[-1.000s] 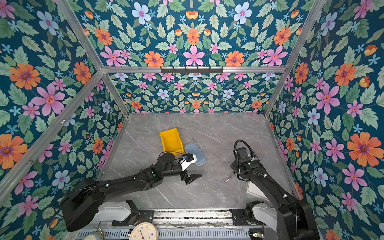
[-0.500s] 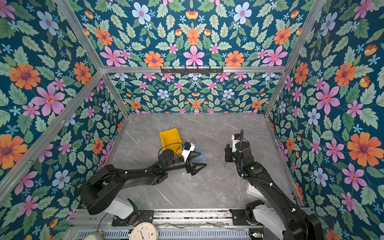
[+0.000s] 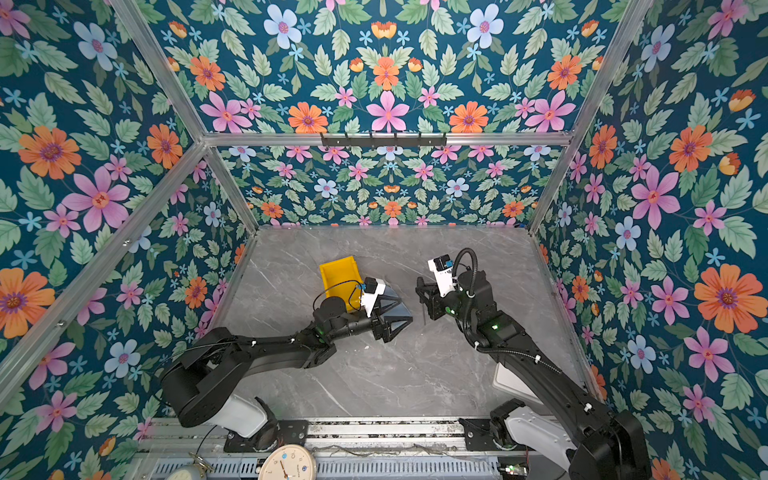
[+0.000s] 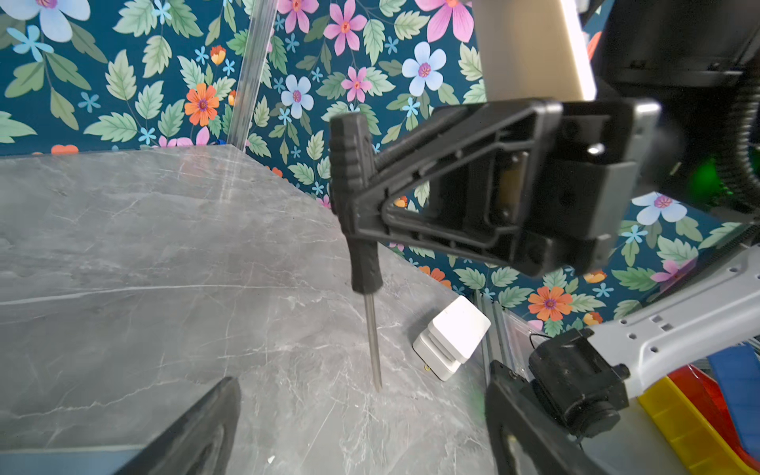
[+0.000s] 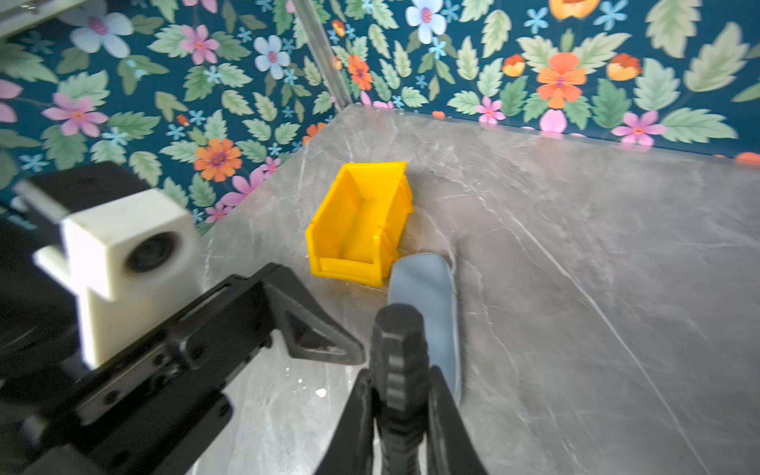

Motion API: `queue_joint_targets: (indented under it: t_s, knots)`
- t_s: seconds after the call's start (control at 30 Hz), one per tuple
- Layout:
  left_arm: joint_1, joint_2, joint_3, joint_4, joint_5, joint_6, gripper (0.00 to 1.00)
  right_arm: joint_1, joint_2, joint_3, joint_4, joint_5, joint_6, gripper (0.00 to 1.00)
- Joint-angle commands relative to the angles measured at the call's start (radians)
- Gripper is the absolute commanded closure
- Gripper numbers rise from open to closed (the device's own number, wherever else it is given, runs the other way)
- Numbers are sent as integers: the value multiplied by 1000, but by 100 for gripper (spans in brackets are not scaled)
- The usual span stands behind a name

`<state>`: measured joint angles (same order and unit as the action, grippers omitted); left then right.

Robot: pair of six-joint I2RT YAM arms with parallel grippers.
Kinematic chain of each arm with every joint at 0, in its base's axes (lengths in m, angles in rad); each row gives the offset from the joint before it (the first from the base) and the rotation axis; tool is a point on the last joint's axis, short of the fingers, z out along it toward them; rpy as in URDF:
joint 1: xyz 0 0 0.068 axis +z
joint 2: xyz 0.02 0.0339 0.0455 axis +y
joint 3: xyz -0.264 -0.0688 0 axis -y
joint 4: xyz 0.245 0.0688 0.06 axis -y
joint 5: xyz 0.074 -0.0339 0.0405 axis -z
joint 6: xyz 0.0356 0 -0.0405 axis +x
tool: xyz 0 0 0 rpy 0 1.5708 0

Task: Put the screwdriver in the bin
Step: 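Carry the screwdriver toward the left gripper and close the left gripper on its handle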

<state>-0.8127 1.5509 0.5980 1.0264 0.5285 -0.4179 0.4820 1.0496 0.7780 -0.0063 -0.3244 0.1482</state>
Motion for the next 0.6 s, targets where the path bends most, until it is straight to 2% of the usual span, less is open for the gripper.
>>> queue_joint_targets:
  t_s: [0.0,0.1,0.23,0.37,0.57]
  knots:
    - [1,8,11,73,-5,-21,9,19,11,13,60,-58,-12,100]
    - [3,18,9,104,-3,-39,15,29,24,19,85,-85,8,100]
    - [7,30,1,159,10,-50,30,37,36,25,104,-104,25,100]
    - [9,38,7,177,20,-56,36,48,49,27,128,-123,44,100]
    - [13,55,16,194,34,-72,52,62,55,26,138,-126,48,100]
